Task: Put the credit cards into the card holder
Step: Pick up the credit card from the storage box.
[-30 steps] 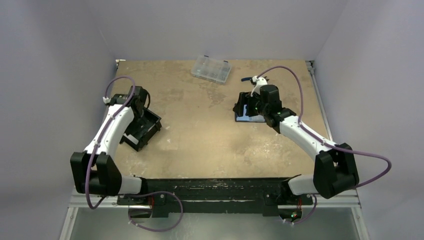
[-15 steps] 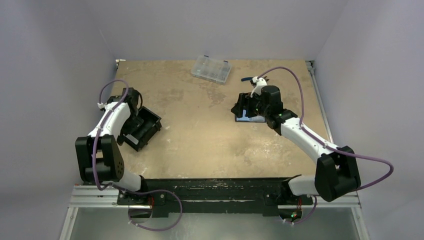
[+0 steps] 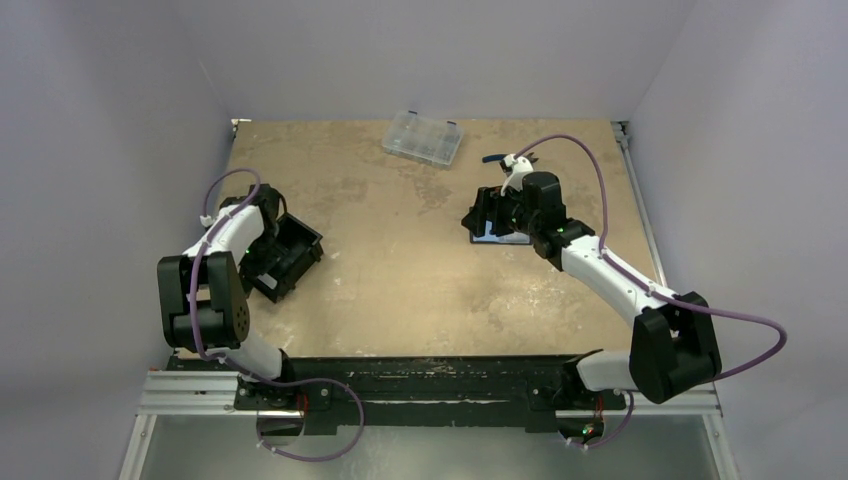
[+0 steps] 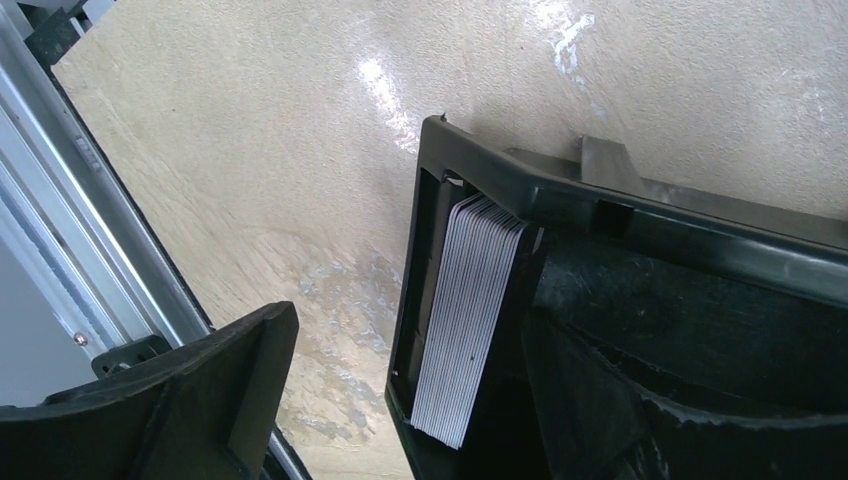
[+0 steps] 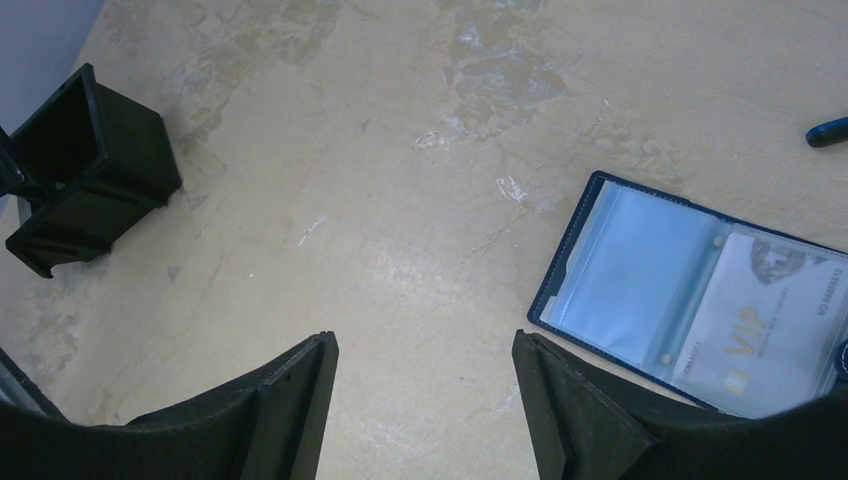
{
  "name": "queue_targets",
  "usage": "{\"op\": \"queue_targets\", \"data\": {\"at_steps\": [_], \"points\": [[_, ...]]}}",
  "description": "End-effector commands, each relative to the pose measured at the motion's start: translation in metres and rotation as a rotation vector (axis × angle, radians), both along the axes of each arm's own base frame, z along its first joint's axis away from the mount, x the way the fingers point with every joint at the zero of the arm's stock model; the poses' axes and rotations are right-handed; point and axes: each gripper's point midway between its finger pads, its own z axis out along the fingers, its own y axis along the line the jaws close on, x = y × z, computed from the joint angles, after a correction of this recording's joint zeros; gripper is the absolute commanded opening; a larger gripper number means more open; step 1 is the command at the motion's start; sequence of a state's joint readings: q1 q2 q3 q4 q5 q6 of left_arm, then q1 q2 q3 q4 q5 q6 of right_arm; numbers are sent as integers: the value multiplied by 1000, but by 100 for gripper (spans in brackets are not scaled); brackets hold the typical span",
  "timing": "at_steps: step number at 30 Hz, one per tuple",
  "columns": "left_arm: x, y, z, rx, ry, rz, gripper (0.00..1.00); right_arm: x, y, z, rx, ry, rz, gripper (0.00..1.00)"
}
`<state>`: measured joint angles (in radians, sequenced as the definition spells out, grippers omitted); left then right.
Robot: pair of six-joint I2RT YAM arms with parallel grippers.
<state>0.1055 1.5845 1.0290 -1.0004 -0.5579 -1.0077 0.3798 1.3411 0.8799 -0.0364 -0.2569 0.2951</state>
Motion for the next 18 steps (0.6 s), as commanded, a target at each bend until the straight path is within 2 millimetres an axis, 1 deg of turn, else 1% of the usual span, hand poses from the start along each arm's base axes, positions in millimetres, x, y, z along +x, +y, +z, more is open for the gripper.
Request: {"op": "queue_targets", "data": {"at_steps": [1,12,18], "points": [[-4,9,11,49,-22,28,86,0,5,14,31,-41,18,73],[-3,6,28,29,-43,14,74,-1,6,11,32,-30,24,73],[1,5,32,23,-64,4,61,-2,7,10,35,-26,28,73]]}}
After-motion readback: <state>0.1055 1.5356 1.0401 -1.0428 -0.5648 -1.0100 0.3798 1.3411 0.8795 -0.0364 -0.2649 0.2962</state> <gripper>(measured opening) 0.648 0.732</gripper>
